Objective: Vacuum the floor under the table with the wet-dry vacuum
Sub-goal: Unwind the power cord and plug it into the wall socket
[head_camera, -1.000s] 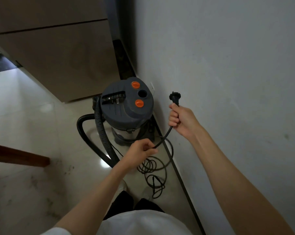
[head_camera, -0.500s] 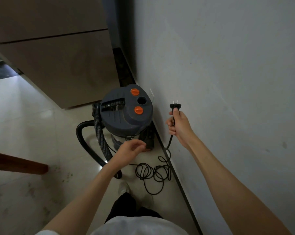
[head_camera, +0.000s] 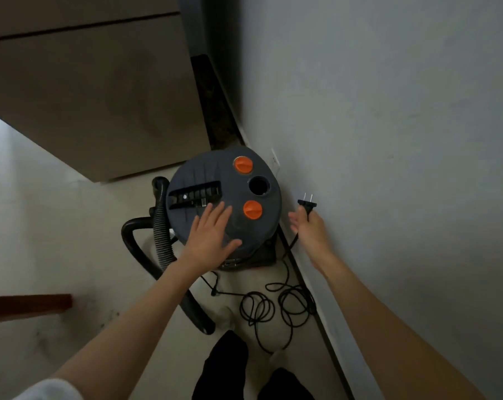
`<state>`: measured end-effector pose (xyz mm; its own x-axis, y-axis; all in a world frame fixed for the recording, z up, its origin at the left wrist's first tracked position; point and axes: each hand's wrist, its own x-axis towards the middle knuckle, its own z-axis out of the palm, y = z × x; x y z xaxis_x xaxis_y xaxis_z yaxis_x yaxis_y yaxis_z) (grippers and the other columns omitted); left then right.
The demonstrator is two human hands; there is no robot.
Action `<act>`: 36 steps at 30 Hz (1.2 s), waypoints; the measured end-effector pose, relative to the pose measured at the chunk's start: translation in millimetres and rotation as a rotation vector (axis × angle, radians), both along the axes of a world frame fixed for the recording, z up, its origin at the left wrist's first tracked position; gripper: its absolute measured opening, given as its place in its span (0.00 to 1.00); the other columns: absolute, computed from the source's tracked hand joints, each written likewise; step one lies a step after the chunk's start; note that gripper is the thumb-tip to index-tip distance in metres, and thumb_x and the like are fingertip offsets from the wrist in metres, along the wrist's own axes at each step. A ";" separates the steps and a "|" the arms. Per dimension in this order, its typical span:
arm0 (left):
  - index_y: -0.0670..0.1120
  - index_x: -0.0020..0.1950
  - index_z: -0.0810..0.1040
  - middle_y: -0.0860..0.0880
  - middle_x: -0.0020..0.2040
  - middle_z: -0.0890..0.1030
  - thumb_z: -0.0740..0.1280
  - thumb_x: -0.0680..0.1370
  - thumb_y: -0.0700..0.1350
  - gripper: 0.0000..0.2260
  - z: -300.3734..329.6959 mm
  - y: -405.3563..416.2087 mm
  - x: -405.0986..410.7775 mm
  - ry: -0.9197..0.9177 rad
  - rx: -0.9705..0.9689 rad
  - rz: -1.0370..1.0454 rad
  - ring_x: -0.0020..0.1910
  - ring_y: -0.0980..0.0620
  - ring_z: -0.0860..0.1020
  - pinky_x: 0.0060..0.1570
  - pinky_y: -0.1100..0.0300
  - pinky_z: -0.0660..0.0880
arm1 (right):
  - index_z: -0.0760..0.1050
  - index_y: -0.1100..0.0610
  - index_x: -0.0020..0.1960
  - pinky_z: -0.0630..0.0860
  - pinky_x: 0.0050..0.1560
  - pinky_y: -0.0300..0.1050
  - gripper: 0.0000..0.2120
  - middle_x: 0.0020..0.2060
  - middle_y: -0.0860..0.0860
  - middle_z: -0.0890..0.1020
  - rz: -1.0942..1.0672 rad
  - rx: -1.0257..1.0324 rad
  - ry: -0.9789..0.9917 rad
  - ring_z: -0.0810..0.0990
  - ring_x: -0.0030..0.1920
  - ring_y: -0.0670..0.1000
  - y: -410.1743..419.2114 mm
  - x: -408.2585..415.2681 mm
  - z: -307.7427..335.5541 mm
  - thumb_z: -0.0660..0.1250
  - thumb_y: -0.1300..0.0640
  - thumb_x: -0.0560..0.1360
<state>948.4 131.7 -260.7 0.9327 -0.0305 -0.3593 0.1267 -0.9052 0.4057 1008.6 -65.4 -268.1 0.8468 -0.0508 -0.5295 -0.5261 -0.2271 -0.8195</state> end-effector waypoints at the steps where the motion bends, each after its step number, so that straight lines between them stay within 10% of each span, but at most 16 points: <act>1: 0.48 0.78 0.46 0.49 0.78 0.44 0.61 0.79 0.57 0.35 -10.5 0.7 9.0 0.000 0.035 -0.023 0.76 0.48 0.40 0.73 0.48 0.42 | 0.69 0.63 0.65 0.72 0.63 0.48 0.17 0.56 0.56 0.77 0.007 -0.011 0.015 0.76 0.59 0.54 0.6 5.5 -16.2 0.52 0.54 0.83; 6: 0.47 0.77 0.37 0.47 0.77 0.36 0.58 0.73 0.68 0.45 -63.7 -0.5 44.6 -0.018 0.120 -0.119 0.73 0.50 0.31 0.71 0.50 0.34 | 0.69 0.55 0.42 0.67 0.33 0.30 0.14 0.36 0.48 0.72 0.027 -0.067 0.062 0.70 0.36 0.44 5.2 35.3 -79.7 0.51 0.55 0.83; 11: 0.44 0.75 0.36 0.48 0.75 0.34 0.61 0.67 0.72 0.53 -98.5 -4.6 58.6 -0.033 0.180 -0.176 0.73 0.47 0.32 0.73 0.48 0.36 | 0.68 0.53 0.44 0.67 0.42 0.40 0.11 0.39 0.45 0.72 0.077 -0.041 0.128 0.71 0.42 0.46 13.8 49.7 -121.8 0.52 0.54 0.83; 16: 0.40 0.76 0.55 0.42 0.77 0.54 0.71 0.62 0.68 0.53 -106.1 -3.1 57.0 -0.111 0.208 -0.158 0.76 0.45 0.50 0.72 0.44 0.52 | 0.70 0.50 0.46 0.72 0.56 0.46 0.12 0.44 0.48 0.77 0.078 0.045 0.176 0.76 0.46 0.45 15.1 48.0 -138.9 0.54 0.45 0.81; 19: 0.39 0.75 0.57 0.42 0.76 0.57 0.70 0.61 0.69 0.53 -108.1 4.7 59.9 -0.113 0.239 -0.150 0.75 0.45 0.52 0.71 0.44 0.53 | 0.74 0.52 0.56 0.73 0.62 0.53 0.27 0.54 0.51 0.81 0.106 0.065 0.191 0.78 0.57 0.51 19.6 51.5 -149.2 0.55 0.33 0.70; 24: 0.41 0.76 0.49 0.45 0.77 0.48 0.73 0.62 0.66 0.55 -101.5 31.5 64.9 -0.083 0.237 -0.107 0.76 0.47 0.44 0.73 0.48 0.46 | 0.71 0.51 0.51 0.72 0.57 0.50 0.11 0.45 0.47 0.77 0.138 0.150 0.209 0.75 0.46 0.45 45.1 58.0 -140.7 0.54 0.46 0.82; 36: 0.38 0.76 0.47 0.45 0.75 0.40 0.74 0.65 0.62 0.54 -92.0 92.3 89.4 -0.061 0.177 -0.035 0.74 0.48 0.36 0.71 0.55 0.38 | 0.70 0.50 0.49 0.69 0.67 0.55 0.11 0.56 0.57 0.77 0.120 0.239 0.244 0.76 0.60 0.56 117.4 92.1 -128.2 0.52 0.47 0.82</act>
